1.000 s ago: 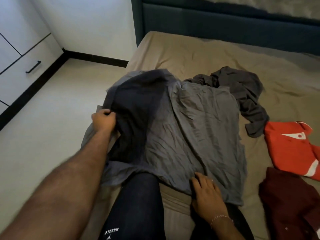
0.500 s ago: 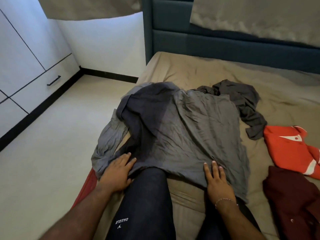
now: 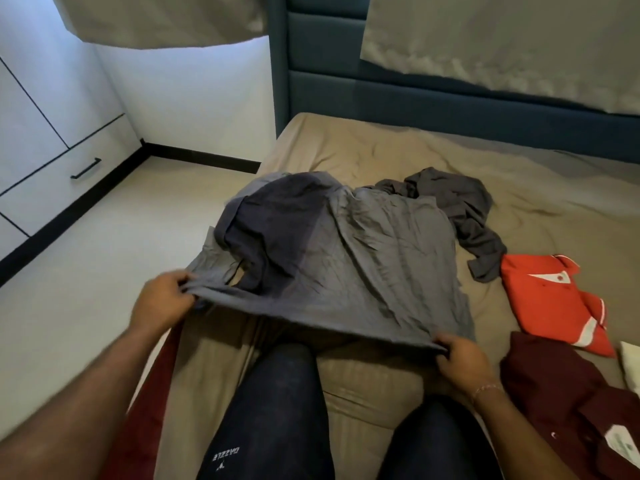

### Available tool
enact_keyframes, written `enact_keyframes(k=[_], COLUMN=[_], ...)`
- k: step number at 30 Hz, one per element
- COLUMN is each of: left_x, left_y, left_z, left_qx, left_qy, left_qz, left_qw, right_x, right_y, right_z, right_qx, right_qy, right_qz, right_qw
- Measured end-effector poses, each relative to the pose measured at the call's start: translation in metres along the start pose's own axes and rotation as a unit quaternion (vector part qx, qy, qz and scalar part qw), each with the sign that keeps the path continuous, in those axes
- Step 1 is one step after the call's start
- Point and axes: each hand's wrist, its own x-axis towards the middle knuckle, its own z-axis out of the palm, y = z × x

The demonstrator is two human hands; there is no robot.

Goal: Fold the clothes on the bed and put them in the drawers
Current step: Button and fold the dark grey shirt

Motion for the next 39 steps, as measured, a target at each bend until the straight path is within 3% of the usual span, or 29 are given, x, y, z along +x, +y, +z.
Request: enact_keyframes(k=[3,6,9,12,15,17,18,20,22,24,26,30,35,39], left_x=[0.041,0.085,0.128,0.137,0.091,0.05,0.031,0.017,0.031,0.057,0.083,0.119,0.136,0.102], left_y=[0.033,0.076,0.123,0.164,0.168,0.154,0.148,0.13,0.112,0.104,0.106,0.117,0.108,0.081], left_z=[-0.015,-0.018,-0.009,0.017,0.075,0.122,0.141,0.165,0.176,0.173,0.169,0.161,0.14,0.131], left_qx=[-0.042,-0.073,-0.052,0.077,-0.034,-0.202,-0.297,-0.438,-0.51,-0.58,-0.624,-0.637,-0.653,-0.636], left_qy=[-0.012,-0.036,0.004,0.075,0.12,0.034,-0.031,-0.103,-0.112,-0.094,-0.074,-0.072,0.103,0.162], left_qz=[-0.004,0.025,0.026,0.018,0.099,-0.015,-0.137,-0.323,-0.377,-0.371,-0.36,-0.342,-0.366,-0.338], left_qw=[0.999,0.996,0.998,0.994,0.987,0.979,0.944,0.833,0.765,0.719,0.69,0.687,0.655,0.674], right_x=[0.034,0.078,0.119,0.135,0.114,0.091,0.081,0.072,0.069,0.067,0.072,0.097,0.106,0.081], right_y=[0.004,0.005,0.0,-0.01,-0.02,-0.02,-0.018,-0.012,-0.006,-0.01,-0.01,-0.006,0.025,0.032], right_z=[-0.038,-0.076,-0.102,-0.1,-0.065,-0.034,-0.018,0.007,0.028,0.034,0.035,0.022,0.011,0.006], right_qx=[0.048,0.094,0.093,0.043,0.145,0.244,0.306,0.515,0.68,0.742,0.754,0.778,0.759,0.721], right_qy=[-0.008,0.038,0.132,0.201,0.292,0.35,0.371,0.345,0.216,0.137,0.122,0.131,0.163,0.191], right_qz=[-0.031,-0.014,0.051,0.095,0.138,0.234,0.302,0.415,0.432,0.422,0.406,0.376,0.392,0.428], right_qw=[0.998,0.995,0.986,0.974,0.935,0.873,0.823,0.666,0.552,0.502,0.502,0.486,0.494,0.511])
